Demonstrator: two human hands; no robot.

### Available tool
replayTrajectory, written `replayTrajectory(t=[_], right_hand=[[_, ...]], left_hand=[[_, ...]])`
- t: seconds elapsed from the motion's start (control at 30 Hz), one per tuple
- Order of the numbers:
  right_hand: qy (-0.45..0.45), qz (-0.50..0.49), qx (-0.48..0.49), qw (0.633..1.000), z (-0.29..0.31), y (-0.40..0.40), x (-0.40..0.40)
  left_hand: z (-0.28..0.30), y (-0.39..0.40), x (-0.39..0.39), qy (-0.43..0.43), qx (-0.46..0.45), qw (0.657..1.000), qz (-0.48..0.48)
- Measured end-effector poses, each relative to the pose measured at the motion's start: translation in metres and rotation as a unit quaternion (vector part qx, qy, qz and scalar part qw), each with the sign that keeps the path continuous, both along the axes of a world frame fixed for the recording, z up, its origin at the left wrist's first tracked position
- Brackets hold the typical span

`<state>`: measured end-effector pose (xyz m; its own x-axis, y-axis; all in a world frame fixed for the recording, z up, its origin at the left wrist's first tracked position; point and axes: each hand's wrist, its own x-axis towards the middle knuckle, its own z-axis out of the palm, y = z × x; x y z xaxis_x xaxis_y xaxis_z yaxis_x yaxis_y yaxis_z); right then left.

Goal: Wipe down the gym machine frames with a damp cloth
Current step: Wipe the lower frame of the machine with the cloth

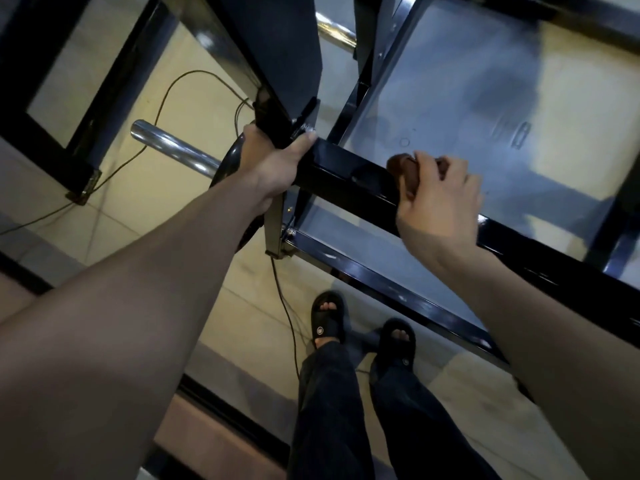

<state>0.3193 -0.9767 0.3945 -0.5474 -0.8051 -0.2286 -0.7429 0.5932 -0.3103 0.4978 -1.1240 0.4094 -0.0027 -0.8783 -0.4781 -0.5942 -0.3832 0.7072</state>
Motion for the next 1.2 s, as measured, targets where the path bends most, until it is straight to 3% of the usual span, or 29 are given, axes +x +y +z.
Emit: replayTrajectory(t=[0.07, 0.23, 0.33, 0.43, 0.53, 0.63, 0.73, 0.83, 0.93, 1.03, 1.2], right_hand=[[-0.016, -0.009, 0.018, 1.0, 0.01, -0.019, 0.025], [-0.006, 0.18, -0.053, 0.982, 0.011, 0.002, 0.028], [0.022, 0.1, -0.079, 0.992, -0.005, 0.014, -0.003], [0.005, 0.01, -0.029, 1.0, -0.004, -0.026, 0.02], [-0.025, 0.109, -0.047, 0.993, 0.009, -0.048, 0.06], [0.003, 0.23, -0.062, 0.971, 0.006, -0.024, 0.04], [0.017, 0.144, -0.078, 0.986, -0.003, -0.009, 0.008], [0.013, 0.044, -0.018, 0.999, -0.002, -0.041, 0.032], [0.014, 0.13, -0.04, 0.991, 0.007, -0.056, 0.062], [0.036, 0.202, -0.059, 0.977, 0.003, -0.03, 0.038], [0.023, 0.06, -0.04, 0.997, -0.005, -0.045, 0.031]], left_hand=[[0.001, 0.001, 0.0, 0.007, 0.007, 1.0, 0.004], [0.004, 0.004, -0.002, 0.0, 0.005, 1.0, 0.009], [0.008, 0.005, -0.002, 0.006, 0.012, 1.0, 0.015], [0.009, 0.006, -0.003, 0.017, 0.019, 1.0, 0.019], [0.01, 0.008, -0.003, 0.011, 0.013, 1.0, 0.02], [0.009, 0.01, -0.002, 0.021, 0.015, 1.0, 0.016], [0.011, 0.01, -0.002, 0.021, 0.018, 1.0, 0.005], [0.01, 0.007, -0.002, 0.023, 0.033, 0.999, 0.002], [0.013, 0.007, -0.002, 0.017, 0.029, 0.999, -0.002], [0.011, 0.01, -0.003, 0.019, 0.035, 0.999, -0.007], [0.012, 0.009, -0.003, 0.023, 0.04, 0.999, -0.001]])
